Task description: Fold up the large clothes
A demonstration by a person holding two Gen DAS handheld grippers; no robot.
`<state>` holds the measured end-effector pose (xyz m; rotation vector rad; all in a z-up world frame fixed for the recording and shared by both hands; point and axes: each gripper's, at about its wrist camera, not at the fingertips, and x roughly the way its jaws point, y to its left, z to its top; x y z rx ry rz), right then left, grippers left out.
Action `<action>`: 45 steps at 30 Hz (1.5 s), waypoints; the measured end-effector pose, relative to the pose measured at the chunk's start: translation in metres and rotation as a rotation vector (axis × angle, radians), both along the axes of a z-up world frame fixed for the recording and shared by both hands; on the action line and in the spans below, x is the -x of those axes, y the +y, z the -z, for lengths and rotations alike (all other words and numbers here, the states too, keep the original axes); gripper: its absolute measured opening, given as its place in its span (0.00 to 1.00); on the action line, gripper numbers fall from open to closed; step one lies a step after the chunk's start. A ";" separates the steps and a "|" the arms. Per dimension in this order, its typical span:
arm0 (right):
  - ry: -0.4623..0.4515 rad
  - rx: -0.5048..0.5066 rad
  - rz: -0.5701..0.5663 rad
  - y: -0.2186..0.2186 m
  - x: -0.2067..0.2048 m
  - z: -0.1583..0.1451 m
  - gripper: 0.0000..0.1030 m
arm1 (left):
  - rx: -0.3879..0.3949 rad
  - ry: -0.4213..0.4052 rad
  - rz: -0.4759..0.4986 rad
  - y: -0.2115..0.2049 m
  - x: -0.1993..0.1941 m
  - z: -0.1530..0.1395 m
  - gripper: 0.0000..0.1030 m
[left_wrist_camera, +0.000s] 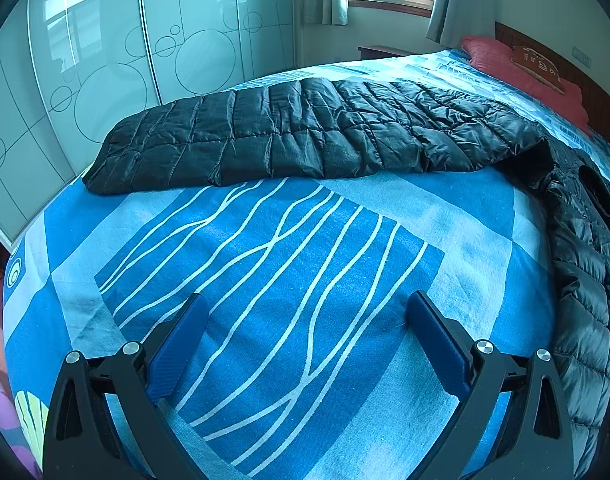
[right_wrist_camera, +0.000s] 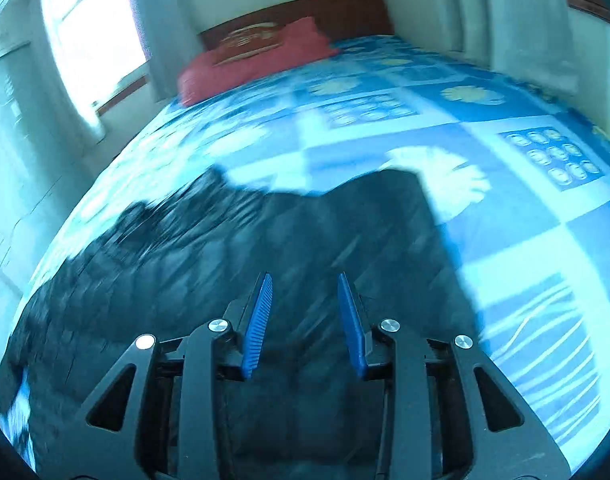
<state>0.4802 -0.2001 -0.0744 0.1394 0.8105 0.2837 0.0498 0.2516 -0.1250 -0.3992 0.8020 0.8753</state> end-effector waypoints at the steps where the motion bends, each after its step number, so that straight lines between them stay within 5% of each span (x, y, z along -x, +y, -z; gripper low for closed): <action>1: 0.015 0.037 0.017 -0.002 -0.015 0.007 0.33 | 0.000 0.000 0.000 0.000 0.000 0.000 0.96; 4: 0.126 0.084 0.005 -0.005 -0.040 0.041 0.34 | 0.001 0.000 0.000 0.000 0.000 0.000 0.96; 6: 0.110 0.136 -0.006 0.000 -0.039 0.032 0.33 | 0.001 0.000 0.000 0.000 0.000 0.000 0.96; 10: 0.021 0.088 0.019 -0.002 -0.035 0.006 0.39 | -0.001 0.001 0.000 0.000 0.000 0.000 0.96; 14: 0.109 0.121 0.028 -0.010 -0.053 0.044 0.46 | -0.002 0.002 -0.001 0.001 0.000 0.001 0.96; 21: 0.036 0.126 0.016 -0.012 0.015 0.010 0.45 | -0.002 0.001 -0.002 0.002 -0.001 0.001 0.96; 27: 0.043 0.194 0.003 -0.012 0.040 0.038 0.49 | -0.001 0.001 -0.002 0.002 -0.001 0.001 0.96; 28: 0.049 0.177 0.016 -0.013 0.043 0.031 0.50 | 0.001 0.001 -0.002 0.003 -0.001 0.001 0.96; 30: 0.056 0.112 0.033 -0.015 0.057 0.021 0.70 | 0.003 -0.001 -0.002 0.003 -0.001 0.001 0.96; 34: 0.025 0.082 -0.013 0.000 0.087 0.020 0.72 | -0.001 0.001 -0.002 0.004 -0.001 0.001 0.96; 45: 0.019 0.266 -0.032 0.030 0.087 0.053 0.87 | 0.003 -0.003 -0.001 0.004 0.000 0.000 0.96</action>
